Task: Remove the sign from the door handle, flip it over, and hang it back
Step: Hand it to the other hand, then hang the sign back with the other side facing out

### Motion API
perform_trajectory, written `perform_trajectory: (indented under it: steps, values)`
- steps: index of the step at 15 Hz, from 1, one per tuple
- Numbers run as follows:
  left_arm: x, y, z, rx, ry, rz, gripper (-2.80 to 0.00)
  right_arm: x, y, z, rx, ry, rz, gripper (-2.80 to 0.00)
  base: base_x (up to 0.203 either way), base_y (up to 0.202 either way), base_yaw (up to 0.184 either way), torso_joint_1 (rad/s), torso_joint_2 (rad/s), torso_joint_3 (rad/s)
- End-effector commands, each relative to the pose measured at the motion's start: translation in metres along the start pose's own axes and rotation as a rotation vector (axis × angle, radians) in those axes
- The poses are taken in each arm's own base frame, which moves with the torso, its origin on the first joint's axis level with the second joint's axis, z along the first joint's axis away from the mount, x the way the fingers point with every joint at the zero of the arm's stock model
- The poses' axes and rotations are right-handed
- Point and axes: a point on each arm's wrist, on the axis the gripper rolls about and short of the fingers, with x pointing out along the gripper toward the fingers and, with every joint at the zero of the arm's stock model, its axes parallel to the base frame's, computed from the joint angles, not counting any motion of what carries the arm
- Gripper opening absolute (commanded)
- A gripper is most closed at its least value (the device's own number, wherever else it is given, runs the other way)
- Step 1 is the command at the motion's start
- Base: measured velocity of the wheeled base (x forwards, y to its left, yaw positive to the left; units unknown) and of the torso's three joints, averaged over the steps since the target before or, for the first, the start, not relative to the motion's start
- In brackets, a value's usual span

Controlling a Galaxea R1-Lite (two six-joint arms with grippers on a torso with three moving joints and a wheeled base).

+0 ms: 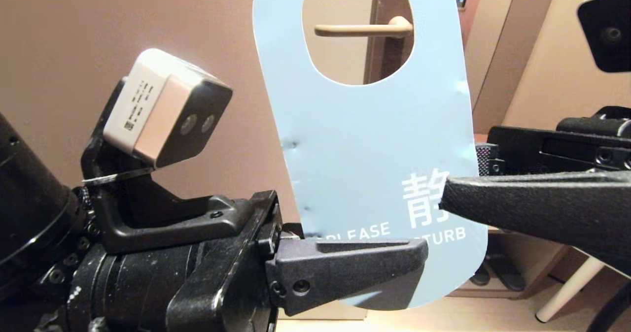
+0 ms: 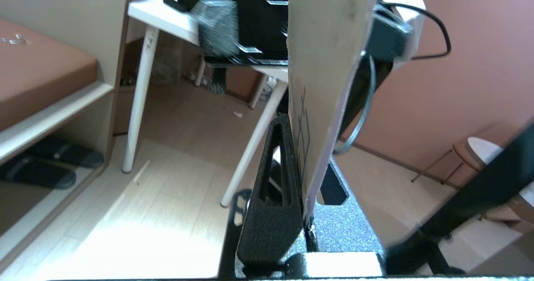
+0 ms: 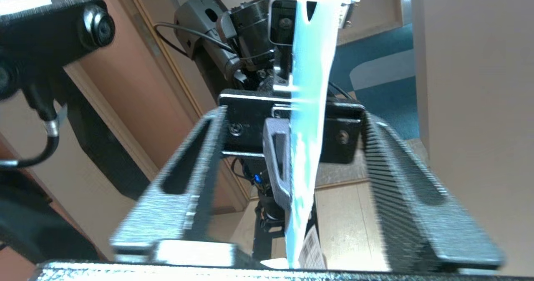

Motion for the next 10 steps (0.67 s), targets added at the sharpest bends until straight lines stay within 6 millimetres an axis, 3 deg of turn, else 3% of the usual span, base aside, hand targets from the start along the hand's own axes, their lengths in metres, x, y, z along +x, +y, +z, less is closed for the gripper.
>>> perform_trajectory:
  steps: [1, 6, 10]
  values:
    - [-0.008, -0.005, -0.001, 0.002, -0.006, -0.008, -2.80, -0.006, 0.004, -0.002, -0.001, -0.010, -0.014, 0.00, 0.000, 0.000, 0.000, 0.000, 0.00, 0.000]
    - [-0.040, -0.018, -0.012, 0.001, -0.017, 0.019, -2.80, -0.014, 0.000, -0.010, -0.060, -0.076, -0.197, 0.00, 0.000, 0.000, 0.000, 0.000, 0.00, 0.000]
    - [-0.047, -0.017, -0.014, 0.037, -0.046, 0.094, -2.80, -0.019, 0.004, -0.008, -0.080, -0.120, -0.267, 0.00, 0.000, 0.000, 0.000, 0.000, 0.00, 0.000]
